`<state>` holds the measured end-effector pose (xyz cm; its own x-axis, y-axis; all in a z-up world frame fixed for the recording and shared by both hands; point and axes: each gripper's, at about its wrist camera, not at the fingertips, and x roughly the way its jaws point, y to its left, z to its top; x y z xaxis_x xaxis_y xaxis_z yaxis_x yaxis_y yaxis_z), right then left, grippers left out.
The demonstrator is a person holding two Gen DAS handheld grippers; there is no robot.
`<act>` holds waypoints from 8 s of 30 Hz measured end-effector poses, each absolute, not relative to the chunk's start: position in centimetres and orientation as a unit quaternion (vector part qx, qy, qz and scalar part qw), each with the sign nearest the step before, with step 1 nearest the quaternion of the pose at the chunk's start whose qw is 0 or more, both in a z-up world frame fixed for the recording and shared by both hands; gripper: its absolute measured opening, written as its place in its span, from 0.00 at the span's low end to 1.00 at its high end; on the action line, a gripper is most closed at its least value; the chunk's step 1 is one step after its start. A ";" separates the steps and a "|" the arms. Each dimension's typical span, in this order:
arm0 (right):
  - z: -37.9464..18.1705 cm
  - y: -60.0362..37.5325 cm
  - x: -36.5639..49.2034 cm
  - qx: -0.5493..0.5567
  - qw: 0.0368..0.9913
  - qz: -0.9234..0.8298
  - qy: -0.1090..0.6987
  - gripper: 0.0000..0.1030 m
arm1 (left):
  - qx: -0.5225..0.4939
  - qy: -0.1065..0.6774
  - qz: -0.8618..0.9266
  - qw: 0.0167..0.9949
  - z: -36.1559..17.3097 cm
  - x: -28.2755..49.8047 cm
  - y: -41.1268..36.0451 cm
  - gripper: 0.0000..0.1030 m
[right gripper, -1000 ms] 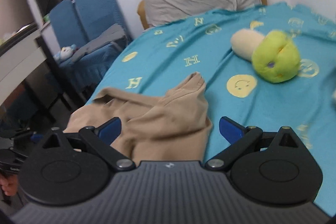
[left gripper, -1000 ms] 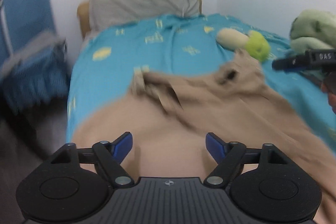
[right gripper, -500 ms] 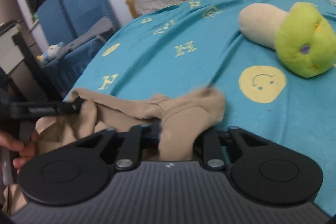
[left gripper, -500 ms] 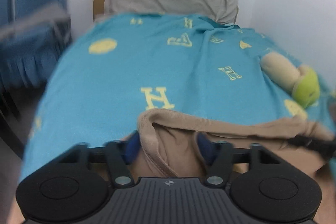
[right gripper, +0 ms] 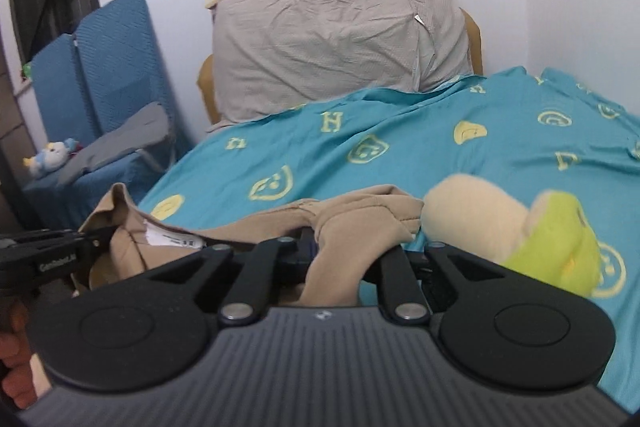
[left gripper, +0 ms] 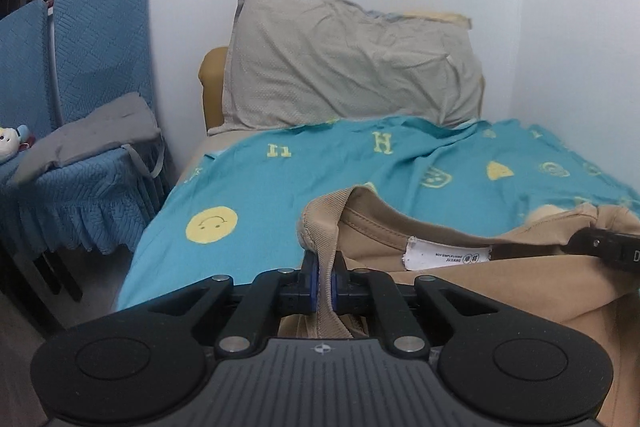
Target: Fold clothes
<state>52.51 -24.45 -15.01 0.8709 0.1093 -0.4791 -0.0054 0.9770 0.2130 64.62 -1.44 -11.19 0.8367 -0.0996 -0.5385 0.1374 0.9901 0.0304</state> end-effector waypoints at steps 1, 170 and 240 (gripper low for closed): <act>-15.8 -24.6 53.4 0.104 0.960 0.028 0.257 0.14 | 0.036 0.286 -0.059 0.956 -12.3 65.4 -1.6 0.10; -13.6 -15.8 21.2 0.088 0.948 0.126 0.280 0.72 | -0.033 0.266 -0.111 0.957 -7.6 21.0 6.2 1.00; -8.1 -21.7 5.5 0.185 0.947 0.031 0.262 1.00 | -0.027 0.364 -0.087 0.927 -10.1 14.0 7.6 0.94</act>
<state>5.46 -21.69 -8.08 0.8612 0.1545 -0.4842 0.0389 0.9299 0.3658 13.96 7.58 -10.14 0.7204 -0.1803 -0.6697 0.1409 0.9835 -0.1133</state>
